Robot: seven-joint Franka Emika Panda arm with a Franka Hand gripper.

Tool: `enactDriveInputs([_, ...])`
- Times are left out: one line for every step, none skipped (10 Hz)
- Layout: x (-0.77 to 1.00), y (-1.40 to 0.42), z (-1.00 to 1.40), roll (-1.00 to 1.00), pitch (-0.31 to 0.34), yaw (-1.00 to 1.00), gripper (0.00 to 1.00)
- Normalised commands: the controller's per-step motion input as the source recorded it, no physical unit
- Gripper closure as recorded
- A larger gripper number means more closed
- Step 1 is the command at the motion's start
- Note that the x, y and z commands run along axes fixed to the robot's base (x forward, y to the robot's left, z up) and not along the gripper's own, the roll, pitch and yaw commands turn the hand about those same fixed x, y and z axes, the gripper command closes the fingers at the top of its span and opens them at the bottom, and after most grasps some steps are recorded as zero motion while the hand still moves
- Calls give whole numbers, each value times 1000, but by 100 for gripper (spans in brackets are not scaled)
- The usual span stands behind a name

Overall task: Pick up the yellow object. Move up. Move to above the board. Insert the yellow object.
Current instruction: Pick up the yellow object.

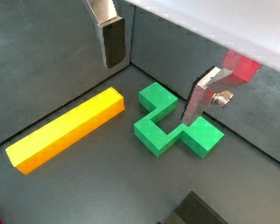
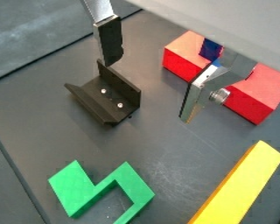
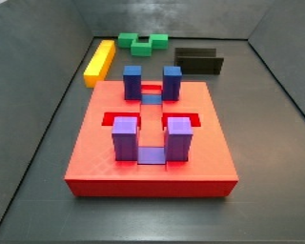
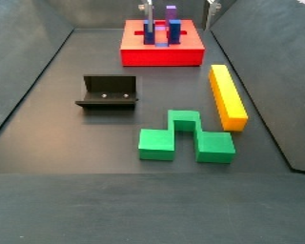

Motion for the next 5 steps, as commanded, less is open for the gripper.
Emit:
enactDriveInputs([43,0,-171,3,0,-126,0])
enactDriveInputs([231,80,-331,126,10,-154,0])
enactDriveInputs([294,180,-269,123,51,-114,0])
enactDriveInputs([29,0,-249,76,11,-29,0])
enactDriveInputs([-20,-394,-237,7,-57,57,0])
